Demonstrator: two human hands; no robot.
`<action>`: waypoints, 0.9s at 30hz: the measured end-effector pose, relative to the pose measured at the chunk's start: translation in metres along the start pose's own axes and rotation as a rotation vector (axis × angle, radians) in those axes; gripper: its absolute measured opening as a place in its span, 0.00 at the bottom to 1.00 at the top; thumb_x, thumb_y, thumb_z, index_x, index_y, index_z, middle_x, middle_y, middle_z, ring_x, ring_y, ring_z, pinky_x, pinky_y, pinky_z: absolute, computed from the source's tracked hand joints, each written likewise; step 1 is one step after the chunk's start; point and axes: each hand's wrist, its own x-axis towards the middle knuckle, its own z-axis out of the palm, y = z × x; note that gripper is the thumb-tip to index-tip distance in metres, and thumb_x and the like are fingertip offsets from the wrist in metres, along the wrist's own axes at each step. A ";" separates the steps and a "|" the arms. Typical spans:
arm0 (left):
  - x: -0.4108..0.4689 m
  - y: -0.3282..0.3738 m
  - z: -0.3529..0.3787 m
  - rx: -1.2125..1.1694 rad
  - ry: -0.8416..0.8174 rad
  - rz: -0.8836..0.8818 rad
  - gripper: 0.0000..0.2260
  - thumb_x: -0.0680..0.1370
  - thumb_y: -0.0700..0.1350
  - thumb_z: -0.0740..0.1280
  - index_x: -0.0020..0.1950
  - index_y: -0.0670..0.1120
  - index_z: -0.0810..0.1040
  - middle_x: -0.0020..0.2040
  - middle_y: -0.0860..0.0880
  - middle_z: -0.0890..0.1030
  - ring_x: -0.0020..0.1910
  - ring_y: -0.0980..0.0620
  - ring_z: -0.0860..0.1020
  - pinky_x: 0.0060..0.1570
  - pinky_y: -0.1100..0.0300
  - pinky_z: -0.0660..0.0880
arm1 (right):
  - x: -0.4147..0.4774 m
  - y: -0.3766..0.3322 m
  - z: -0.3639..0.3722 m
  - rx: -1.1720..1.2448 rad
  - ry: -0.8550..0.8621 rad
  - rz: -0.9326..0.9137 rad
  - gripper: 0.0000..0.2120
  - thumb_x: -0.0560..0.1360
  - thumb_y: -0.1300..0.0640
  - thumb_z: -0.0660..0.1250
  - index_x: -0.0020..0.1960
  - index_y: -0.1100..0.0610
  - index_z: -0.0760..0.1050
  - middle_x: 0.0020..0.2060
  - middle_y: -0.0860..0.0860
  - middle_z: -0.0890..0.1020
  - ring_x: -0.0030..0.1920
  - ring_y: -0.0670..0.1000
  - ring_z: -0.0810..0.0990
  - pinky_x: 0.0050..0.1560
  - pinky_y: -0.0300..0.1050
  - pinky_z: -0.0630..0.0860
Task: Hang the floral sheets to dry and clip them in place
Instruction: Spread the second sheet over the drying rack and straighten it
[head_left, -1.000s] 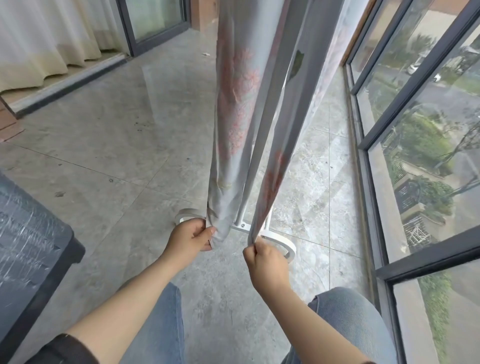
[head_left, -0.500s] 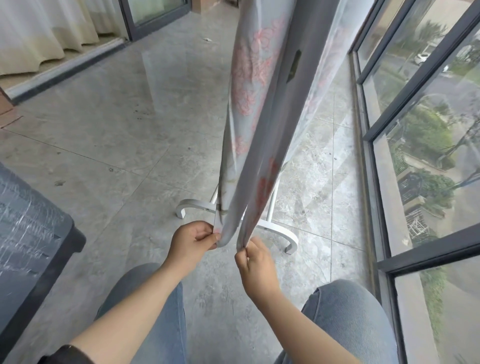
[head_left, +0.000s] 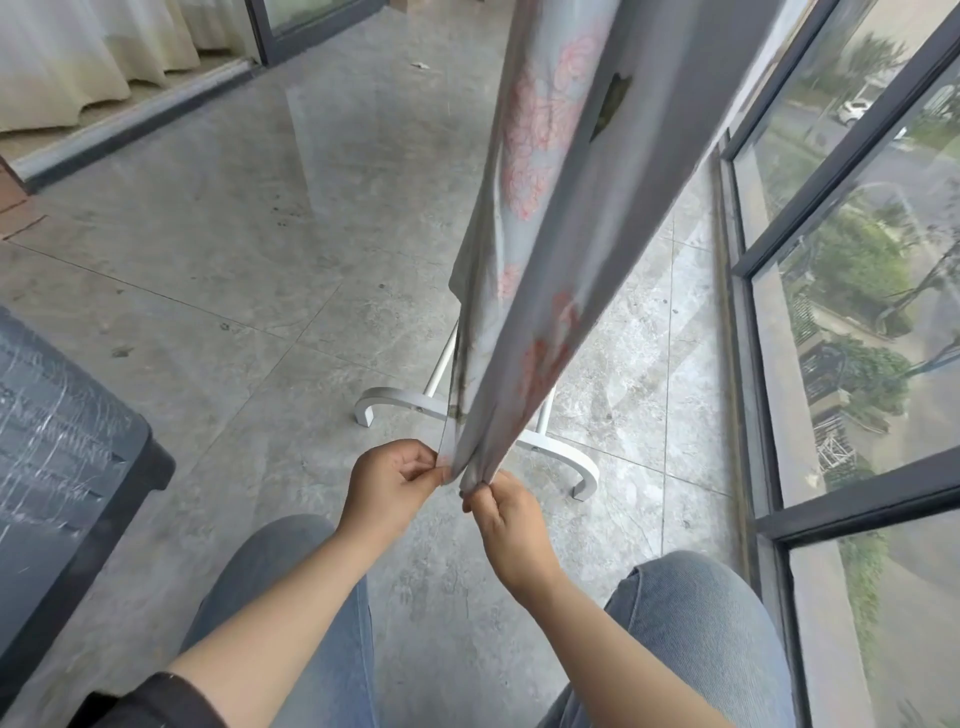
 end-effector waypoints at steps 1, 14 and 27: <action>0.000 -0.001 0.000 -0.015 0.006 -0.013 0.15 0.70 0.37 0.75 0.29 0.52 0.77 0.26 0.53 0.79 0.29 0.57 0.74 0.35 0.60 0.70 | 0.000 0.000 0.000 -0.002 -0.002 0.006 0.13 0.79 0.58 0.57 0.39 0.62 0.72 0.37 0.54 0.76 0.37 0.46 0.71 0.38 0.39 0.67; -0.003 -0.007 0.005 -0.142 0.029 -0.049 0.10 0.72 0.38 0.74 0.33 0.45 0.77 0.32 0.44 0.83 0.36 0.50 0.83 0.50 0.43 0.80 | 0.001 0.008 0.003 -0.008 0.006 0.023 0.14 0.78 0.57 0.57 0.37 0.62 0.71 0.38 0.52 0.74 0.38 0.48 0.71 0.38 0.39 0.66; -0.008 -0.010 0.017 -0.209 -0.065 -0.045 0.04 0.73 0.36 0.72 0.39 0.43 0.81 0.39 0.45 0.85 0.43 0.46 0.84 0.53 0.48 0.79 | -0.002 0.015 -0.008 -0.059 0.051 -0.076 0.14 0.78 0.60 0.58 0.34 0.56 0.70 0.32 0.45 0.73 0.41 0.47 0.73 0.39 0.35 0.66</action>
